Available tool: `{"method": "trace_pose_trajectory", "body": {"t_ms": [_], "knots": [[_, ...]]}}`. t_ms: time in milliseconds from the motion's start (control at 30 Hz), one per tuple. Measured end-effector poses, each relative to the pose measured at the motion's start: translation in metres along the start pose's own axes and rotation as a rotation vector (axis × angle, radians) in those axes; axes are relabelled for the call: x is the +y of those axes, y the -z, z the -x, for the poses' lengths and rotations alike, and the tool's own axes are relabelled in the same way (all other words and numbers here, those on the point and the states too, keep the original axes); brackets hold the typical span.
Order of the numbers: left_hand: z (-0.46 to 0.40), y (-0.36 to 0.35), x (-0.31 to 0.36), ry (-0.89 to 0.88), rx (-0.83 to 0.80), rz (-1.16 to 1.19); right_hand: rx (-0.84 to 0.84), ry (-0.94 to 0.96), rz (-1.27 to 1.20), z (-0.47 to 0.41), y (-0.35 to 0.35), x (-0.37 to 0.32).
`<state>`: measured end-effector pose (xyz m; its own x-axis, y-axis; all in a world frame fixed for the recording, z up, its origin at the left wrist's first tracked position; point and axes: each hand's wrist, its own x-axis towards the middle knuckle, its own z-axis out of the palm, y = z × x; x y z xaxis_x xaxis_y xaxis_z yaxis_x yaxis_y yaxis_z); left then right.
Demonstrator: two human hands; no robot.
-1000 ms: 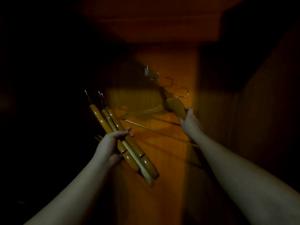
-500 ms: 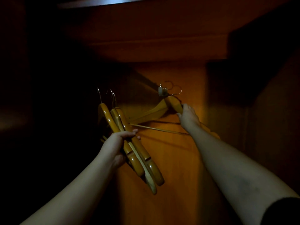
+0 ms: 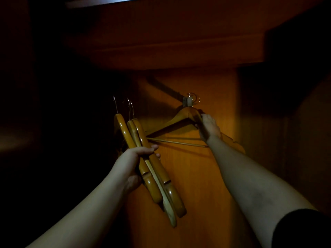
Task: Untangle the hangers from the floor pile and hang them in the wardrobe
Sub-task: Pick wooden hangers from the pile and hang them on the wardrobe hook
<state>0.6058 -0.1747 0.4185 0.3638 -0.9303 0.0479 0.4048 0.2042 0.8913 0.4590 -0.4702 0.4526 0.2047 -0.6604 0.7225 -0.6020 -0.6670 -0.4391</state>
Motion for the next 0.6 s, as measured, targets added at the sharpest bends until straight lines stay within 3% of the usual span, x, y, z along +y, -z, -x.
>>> {"method": "trace_pose_trajectory", "body": {"t_ms": [433,600], "knots": [[-0.002,-0.004,0.003,0.072,-0.018,-0.099,-0.007,0.027,0.006,-0.002,-0.007,0.007],[-0.005,-0.013,0.003,0.049,0.058,-0.345,0.013,0.043,0.037,-0.001,-0.015,0.002]]}}
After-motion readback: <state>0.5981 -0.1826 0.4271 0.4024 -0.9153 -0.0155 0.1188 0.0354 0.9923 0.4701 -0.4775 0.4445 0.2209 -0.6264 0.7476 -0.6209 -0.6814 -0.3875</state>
